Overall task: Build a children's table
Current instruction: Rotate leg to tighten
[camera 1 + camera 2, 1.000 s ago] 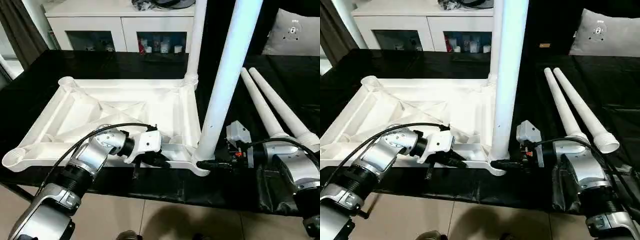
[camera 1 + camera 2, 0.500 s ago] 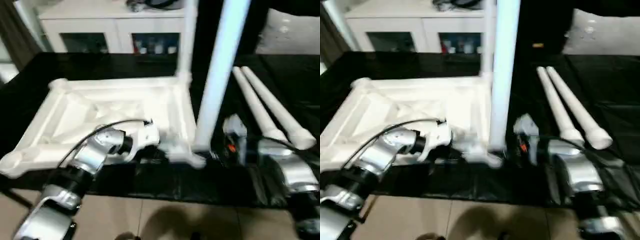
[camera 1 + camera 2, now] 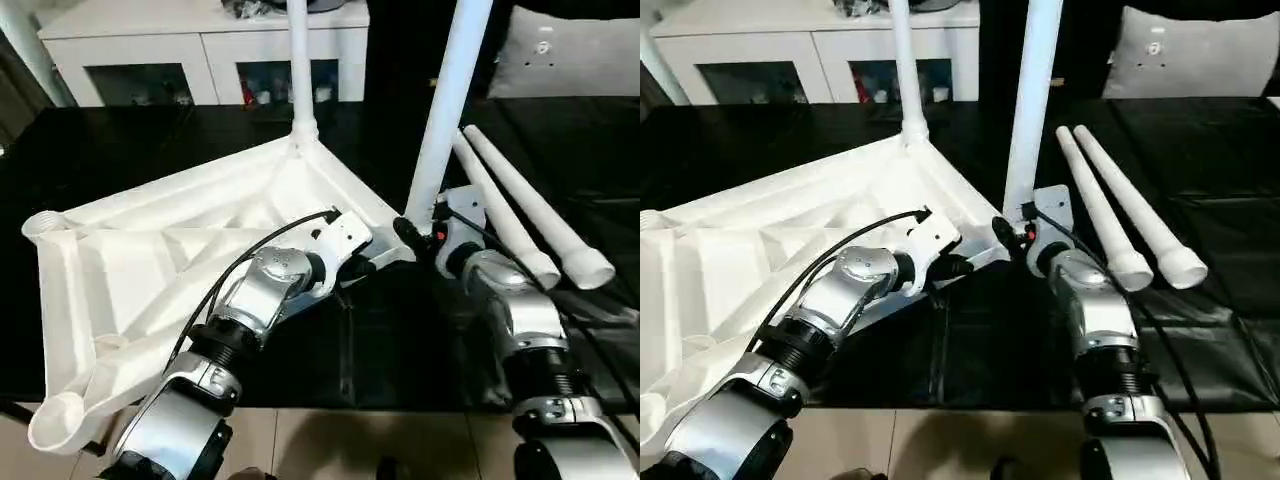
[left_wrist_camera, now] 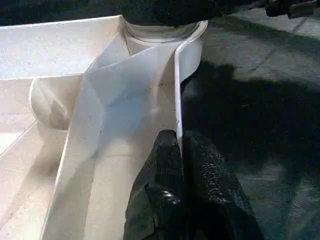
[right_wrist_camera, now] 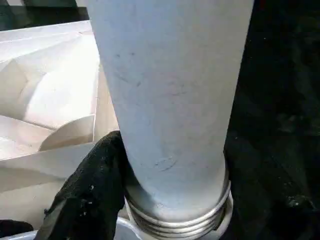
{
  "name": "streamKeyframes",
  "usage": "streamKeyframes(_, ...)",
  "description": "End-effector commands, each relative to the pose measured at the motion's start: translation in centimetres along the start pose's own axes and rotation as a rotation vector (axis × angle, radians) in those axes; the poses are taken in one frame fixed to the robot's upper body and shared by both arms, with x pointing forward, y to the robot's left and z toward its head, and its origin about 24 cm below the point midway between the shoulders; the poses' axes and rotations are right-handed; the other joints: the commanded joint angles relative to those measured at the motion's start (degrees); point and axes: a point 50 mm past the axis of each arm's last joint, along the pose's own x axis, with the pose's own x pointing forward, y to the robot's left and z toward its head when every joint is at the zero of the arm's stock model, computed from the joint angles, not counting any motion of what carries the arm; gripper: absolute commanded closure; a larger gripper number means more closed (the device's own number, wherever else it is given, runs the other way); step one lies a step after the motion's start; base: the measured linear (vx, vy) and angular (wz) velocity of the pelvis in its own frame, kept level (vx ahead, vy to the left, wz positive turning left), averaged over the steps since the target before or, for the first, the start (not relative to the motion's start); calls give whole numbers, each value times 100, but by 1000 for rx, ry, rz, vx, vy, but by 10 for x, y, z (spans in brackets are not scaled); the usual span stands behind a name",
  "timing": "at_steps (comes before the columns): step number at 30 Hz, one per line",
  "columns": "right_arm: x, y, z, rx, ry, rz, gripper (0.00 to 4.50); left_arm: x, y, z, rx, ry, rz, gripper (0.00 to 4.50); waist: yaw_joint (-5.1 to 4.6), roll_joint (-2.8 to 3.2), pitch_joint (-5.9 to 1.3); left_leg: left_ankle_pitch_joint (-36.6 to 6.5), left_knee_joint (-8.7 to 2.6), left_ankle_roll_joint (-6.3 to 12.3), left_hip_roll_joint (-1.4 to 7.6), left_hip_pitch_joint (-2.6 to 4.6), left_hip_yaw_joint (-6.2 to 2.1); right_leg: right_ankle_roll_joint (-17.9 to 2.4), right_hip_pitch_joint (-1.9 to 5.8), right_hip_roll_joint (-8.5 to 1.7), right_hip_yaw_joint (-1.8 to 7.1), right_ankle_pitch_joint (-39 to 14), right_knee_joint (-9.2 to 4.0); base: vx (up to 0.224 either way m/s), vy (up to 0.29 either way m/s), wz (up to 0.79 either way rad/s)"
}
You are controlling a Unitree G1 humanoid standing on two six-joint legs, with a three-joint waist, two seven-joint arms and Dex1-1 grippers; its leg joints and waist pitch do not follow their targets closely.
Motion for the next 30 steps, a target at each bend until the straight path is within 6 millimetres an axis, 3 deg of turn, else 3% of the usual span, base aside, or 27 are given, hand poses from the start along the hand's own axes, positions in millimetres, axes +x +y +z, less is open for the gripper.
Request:
streamKeyframes(1, 6, 28, -8, 65, 20, 131, 119, 0, -3, 36, 102, -142, -18, 450, 60, -117, -454, -368, -260, 992, -12, -9, 81, -1045, 505, -237, 186, -1275, -249, 0, 0, 0)
streamKeyframes(3, 5, 27, -8, 71, 19, 131, 116, -2, 0, 34, 107, -136, -11, 450, 73, -105, -446, -382, -268, 1023, -5, -6, 78, -1032, 508, -241, 181, -1349, -261, 0, 0, 0)
streamKeyframes(4, 4, 25, -8, 64, 19, 119, 87, -3, 2, 32, 115, -132, -5, 450, 68, -105, -440, -452, -274, 989, 0, -3, 77, -1010, 507, -237, 175, -1463, -271, 0, 0, 0)
streamKeyframes(6, 4, 24, -8, 61, 19, 115, 78, -4, 3, 32, 118, -131, -4, 450, 62, -100, -423, -602, -287, 909, 5, 7, 79, -952, 498, -236, 173, -1675, -301, 0, 0, 0)
streamKeyframes(10, -14, -3, -7, 7, -28, 55, 35, -13, 14, 25, 181, -119, 1, 450, 81, -100, -413, -899, -308, 740, 9, 42, 80, -785, 486, -233, 179, -1997, -343, 0, 0, 0)
streamKeyframes(17, -37, -19, -5, -27, -60, 83, 8, -16, 15, 25, 207, -133, -13, 450, 153, -110, -441, -712, -287, 826, 17, 12, 76, -913, 511, -237, 195, -1550, -274, 0, 0, 0)
streamKeyframes(23, -50, -22, -2, -49, -86, 146, 8, -13, 10, 26, 207, -153, -63, 450, 198, -134, -447, -739, -278, 852, 15, 18, 88, -836, 500, -246, 186, -1852, -310, 0, 0, 0)
streamKeyframes(26, -52, -22, 3, -49, -102, 164, 0, -13, 5, 25, 170, -150, -125, 395, 236, -134, -452, -731, -279, 817, 25, 33, 92, -813, 480, -246, 193, -1945, -318, 0, 0, 0)
streamKeyframes(29, -55, -16, 9, -47, -122, 227, 0, -14, 3, 28, 175, -168, -121, 385, 286, -135, -434, -828, -296, 790, 60, 40, 89, -841, 465, -249, 195, -1996, -315, 0, 0, 0)
streamKeyframes(30, -55, -13, 11, -49, -130, 255, 0, -15, 4, 29, 184, -180, -99, 372, 296, -186, -450, -884, -288, 765, 49, 56, 99, -792, 479, -248, 190, -2095, -326, 0, 0, 0)
